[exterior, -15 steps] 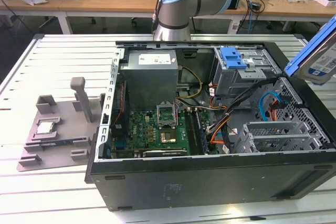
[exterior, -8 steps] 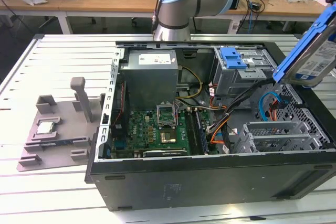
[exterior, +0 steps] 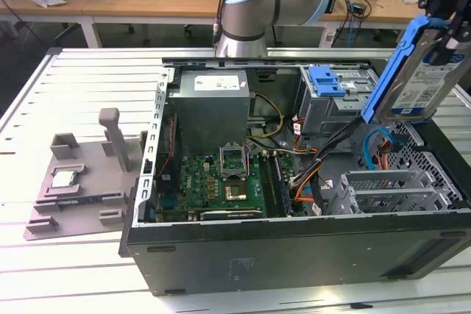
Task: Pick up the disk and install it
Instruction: 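Pick up the disk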
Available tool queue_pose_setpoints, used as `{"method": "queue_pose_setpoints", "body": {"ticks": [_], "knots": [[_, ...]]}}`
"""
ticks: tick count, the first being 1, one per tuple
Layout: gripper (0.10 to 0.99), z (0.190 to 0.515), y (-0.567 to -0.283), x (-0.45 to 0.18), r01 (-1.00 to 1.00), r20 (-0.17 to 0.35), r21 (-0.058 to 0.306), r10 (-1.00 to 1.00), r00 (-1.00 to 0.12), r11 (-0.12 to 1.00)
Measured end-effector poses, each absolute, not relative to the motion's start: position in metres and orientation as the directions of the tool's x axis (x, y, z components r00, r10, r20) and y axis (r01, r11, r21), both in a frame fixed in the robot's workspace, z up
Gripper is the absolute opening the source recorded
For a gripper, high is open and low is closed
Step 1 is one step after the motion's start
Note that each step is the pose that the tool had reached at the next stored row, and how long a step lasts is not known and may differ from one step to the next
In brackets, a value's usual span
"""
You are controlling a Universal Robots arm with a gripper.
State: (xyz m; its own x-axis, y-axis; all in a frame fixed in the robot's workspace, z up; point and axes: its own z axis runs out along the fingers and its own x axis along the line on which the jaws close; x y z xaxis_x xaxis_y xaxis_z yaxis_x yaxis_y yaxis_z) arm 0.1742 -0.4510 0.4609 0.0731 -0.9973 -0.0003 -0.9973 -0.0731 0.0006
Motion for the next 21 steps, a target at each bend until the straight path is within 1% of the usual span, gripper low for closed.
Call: {"method": "queue_pose_setpoints", "body": {"ticks": [6, 18, 19, 21], "knots": [[0.369, 0.461, -0.451, 0.163, -0.997, 0.000, -0.002, -0.997, 0.073, -0.073], [0.369, 0.475, -0.451, 0.161, -0.997, 0.000, -0.005, -0.997, 0.072, -0.072], [0.369, 0.476, -0.451, 0.161, -0.998, 0.000, -0.006, -0.998, 0.067, -0.067], [0.369, 0.476, -0.451, 0.161, -1.000, 0.000, -0.006, -1.000, 0.022, -0.022]]}}
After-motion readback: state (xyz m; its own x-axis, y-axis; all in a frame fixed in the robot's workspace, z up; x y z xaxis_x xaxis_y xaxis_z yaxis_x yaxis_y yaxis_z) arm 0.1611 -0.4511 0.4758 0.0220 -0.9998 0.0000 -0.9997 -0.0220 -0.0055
